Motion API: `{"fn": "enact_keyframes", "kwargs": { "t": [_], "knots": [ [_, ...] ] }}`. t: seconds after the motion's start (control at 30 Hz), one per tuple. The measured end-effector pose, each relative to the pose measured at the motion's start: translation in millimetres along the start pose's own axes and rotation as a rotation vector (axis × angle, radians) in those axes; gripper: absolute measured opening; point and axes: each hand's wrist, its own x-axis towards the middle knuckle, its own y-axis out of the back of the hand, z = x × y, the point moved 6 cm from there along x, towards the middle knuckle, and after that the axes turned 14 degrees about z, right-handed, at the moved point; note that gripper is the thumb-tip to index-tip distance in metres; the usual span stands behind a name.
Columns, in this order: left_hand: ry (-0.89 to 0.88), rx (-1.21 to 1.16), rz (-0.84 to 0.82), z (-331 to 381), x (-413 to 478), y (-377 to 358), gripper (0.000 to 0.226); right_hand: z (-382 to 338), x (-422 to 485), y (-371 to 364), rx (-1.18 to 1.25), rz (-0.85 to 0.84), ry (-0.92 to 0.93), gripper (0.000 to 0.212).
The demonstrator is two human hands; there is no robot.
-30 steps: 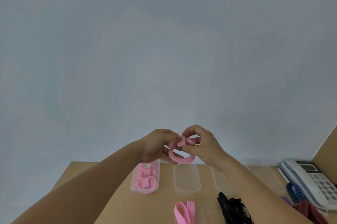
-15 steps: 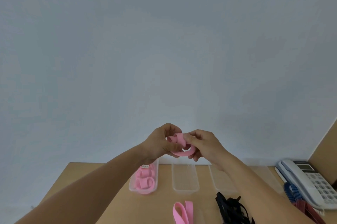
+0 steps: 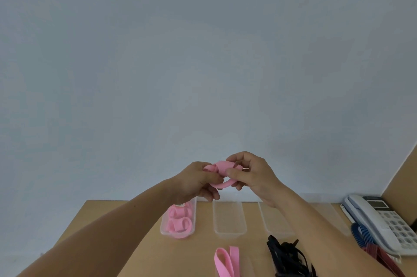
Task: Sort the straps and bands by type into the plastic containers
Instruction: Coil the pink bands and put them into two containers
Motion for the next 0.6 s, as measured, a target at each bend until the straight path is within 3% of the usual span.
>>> {"fn": "enact_keyframes", "kwargs": {
  "t": [0.33,0.5,0.6],
  "knots": [
    [-0.042,-0.090,-0.010,-4,3,7,0.019,-1,6,-2,-0.022,0.004,0.039,0.024],
    [0.040,-0.160,-0.035,-8,6,10,0.038,11,9,-7,-0.107,0.017,0.057,0.028],
    [0.098,-0.186,-0.035,-16,9,15,0.028,17,9,-13,-0.172,0.026,0.072,0.028]
  ]
}}
